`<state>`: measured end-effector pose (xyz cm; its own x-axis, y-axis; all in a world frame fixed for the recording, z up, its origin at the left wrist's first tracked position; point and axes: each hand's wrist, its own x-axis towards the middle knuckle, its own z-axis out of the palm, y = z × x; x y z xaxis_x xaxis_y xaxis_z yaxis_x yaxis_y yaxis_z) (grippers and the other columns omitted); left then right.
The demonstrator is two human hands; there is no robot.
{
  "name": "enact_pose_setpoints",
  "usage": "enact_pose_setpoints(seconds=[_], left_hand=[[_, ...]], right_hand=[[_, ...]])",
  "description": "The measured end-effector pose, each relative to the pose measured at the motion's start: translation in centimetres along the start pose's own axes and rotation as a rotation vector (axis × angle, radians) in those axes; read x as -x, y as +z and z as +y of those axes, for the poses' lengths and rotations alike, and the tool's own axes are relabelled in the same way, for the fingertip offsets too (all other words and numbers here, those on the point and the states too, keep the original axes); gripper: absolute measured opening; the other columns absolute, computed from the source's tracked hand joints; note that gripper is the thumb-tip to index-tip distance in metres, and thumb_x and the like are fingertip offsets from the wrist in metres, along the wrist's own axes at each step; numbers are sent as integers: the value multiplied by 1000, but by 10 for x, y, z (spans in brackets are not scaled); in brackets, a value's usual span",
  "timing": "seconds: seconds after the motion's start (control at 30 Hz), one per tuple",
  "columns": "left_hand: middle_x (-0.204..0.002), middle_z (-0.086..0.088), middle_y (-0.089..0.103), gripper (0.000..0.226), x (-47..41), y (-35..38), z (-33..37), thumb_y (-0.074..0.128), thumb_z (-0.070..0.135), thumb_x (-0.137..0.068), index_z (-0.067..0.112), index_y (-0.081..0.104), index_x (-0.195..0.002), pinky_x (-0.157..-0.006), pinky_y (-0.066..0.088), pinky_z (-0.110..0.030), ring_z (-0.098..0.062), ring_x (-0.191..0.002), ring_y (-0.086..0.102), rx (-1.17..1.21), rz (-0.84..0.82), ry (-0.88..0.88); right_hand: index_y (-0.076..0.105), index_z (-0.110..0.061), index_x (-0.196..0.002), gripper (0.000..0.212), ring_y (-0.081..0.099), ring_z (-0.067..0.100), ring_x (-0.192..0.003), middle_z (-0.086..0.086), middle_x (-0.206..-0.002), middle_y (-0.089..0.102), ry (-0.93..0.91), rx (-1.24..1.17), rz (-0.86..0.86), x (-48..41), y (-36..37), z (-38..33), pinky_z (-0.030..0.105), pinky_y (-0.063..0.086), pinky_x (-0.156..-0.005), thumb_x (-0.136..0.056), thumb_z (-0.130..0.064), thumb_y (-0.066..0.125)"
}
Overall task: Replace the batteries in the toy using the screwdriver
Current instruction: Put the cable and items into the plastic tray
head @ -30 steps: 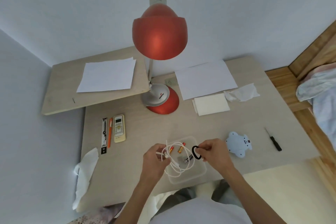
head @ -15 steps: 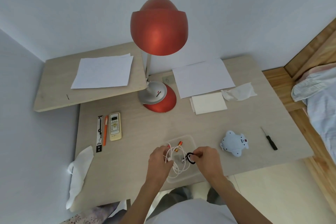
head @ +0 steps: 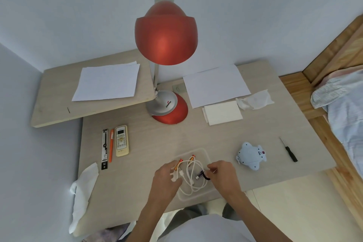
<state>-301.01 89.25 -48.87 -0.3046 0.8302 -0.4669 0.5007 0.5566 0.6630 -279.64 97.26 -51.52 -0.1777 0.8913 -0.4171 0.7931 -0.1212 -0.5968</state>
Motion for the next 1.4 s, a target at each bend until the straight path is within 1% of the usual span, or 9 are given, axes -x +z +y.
enact_pose_setpoints(seconds=[0.13, 0.3, 0.4, 0.53, 0.7, 0.9, 1.1, 1.2, 1.4], left_hand=[[-152, 4, 59, 68, 6, -8, -16, 78, 33, -95, 27, 50, -156, -113, 52, -37, -16, -130, 61, -150, 78, 12], [-170, 4, 32, 67, 21, -4, -7, 55, 51, -106, 30, 32, -165, -122, 38, -35, -19, -156, 30, -362, 85, 154], [-170, -6, 33, 65, 24, 4, 10, 50, 58, -105, 28, 37, -162, -125, 37, -48, -31, -153, 35, -586, 179, 245], [-164, -16, 40, 69, 23, 18, 35, 46, 63, -104, 21, 44, -159, -123, 30, -66, -41, -149, 40, -784, 337, 260], [-161, -18, 40, 75, 23, 30, 50, 35, 67, -100, 19, 47, -156, -119, 28, -70, -44, -147, 37, -793, 394, 99], [-164, -20, 33, 80, 18, 63, 9, 65, 55, -96, 18, 38, -162, -110, 43, -66, -46, -142, 40, -776, 300, -133], [-167, -14, 18, 85, 20, 81, -13, 64, 29, -102, 19, 12, -168, -95, 63, -45, -36, -135, 51, -630, 270, -206], [-163, -9, 29, 93, 19, 87, -20, 65, 18, -101, 17, 2, -169, -98, 60, -42, -31, -128, 58, -559, 257, -207], [-144, -10, 51, 105, 16, 95, -25, 66, 1, -96, 19, -7, -169, -94, 58, -42, -29, -114, 66, -444, 247, -235]], right_hand=[[73, 3, -92, 28, 67, 35, -83, 21, -88, 72, 0, 27, 74, 7, -12, 10, 48, 58, -77, -85, -25, 77], [81, -6, -95, 20, 70, 23, -75, 9, -84, 76, -32, 21, 181, 17, -46, 25, 40, 60, -76, -96, -25, 75], [78, -18, -122, 25, 71, 15, -101, -3, -117, 74, -133, 117, 288, 28, -64, 26, 34, 60, -83, -102, -29, 68], [64, -17, -143, 38, 53, 28, -141, 8, -152, 58, -314, 305, 438, 33, -92, 28, 45, 58, -97, -106, -27, 58], [44, -15, -159, 53, 34, 33, -156, 14, -169, 35, -359, 479, 470, 20, -132, 66, 41, 39, -119, -110, -33, 42], [44, -11, -159, 66, 36, 38, -155, 21, -167, 36, -233, 641, 357, -10, -161, 156, 49, 48, -117, -98, -20, 68], [51, -15, -151, 55, 58, 28, -117, 8, -134, 60, -31, 714, 171, -39, -170, 220, 39, 54, -92, -98, -20, 63], [46, -20, -152, 52, 58, 25, -115, 4, -127, 59, 22, 694, 113, -55, -172, 226, 37, 57, -86, -101, -25, 53], [55, -16, -119, 19, 62, 27, -104, 5, -109, 59, 108, 539, 87, -83, -177, 229, 41, 56, -74, -105, -27, 50]])
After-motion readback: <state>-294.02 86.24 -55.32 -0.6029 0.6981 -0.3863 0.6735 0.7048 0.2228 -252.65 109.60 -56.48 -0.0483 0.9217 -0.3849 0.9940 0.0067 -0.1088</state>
